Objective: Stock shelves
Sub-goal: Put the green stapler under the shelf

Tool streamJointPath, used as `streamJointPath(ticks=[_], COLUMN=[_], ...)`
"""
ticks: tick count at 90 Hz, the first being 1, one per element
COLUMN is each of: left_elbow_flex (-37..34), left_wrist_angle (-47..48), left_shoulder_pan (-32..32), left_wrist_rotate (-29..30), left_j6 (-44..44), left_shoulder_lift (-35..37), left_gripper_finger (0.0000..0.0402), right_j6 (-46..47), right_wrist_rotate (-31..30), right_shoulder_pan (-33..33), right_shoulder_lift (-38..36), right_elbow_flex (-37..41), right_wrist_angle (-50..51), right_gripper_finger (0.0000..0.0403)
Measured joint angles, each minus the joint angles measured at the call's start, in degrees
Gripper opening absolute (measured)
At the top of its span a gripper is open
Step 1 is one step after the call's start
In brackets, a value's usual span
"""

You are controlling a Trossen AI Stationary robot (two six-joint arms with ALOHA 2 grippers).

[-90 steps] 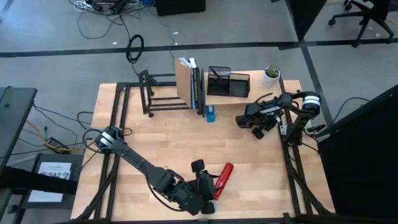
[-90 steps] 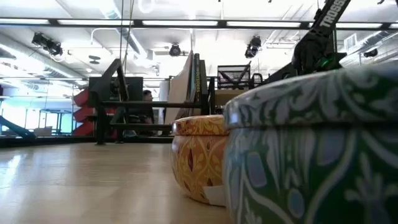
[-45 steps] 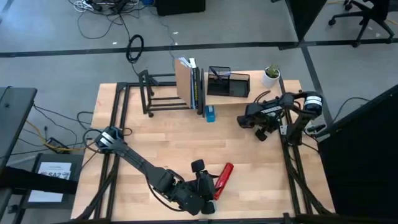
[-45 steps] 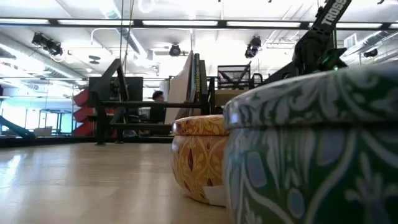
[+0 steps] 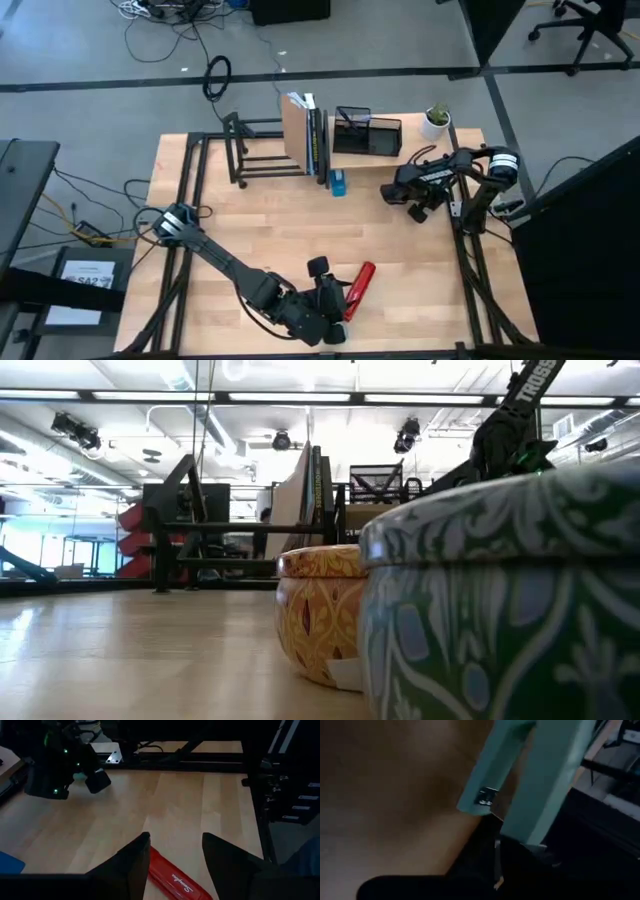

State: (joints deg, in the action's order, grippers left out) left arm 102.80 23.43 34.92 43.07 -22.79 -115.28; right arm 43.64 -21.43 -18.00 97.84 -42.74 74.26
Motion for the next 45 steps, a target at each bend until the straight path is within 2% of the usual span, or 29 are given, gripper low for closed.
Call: streamJointPath(ticks=[45], left_elbow_flex=[0.0], left_wrist_angle=[0.0], left_shoulder_pan=[0.0], left_wrist_rotate=[0.01], left_j6=[0.02], left_shoulder_lift=[0.0], left_gripper_finger=[0.0161], right_j6=[-0.03], right_wrist_rotate=[-4.27], right_shoulder_pan=[4.25], right_shoulder_lift=[0.0], right_elbow_flex=[-0.02], right_wrist_angle=[1.28], right_gripper_finger=[0.0])
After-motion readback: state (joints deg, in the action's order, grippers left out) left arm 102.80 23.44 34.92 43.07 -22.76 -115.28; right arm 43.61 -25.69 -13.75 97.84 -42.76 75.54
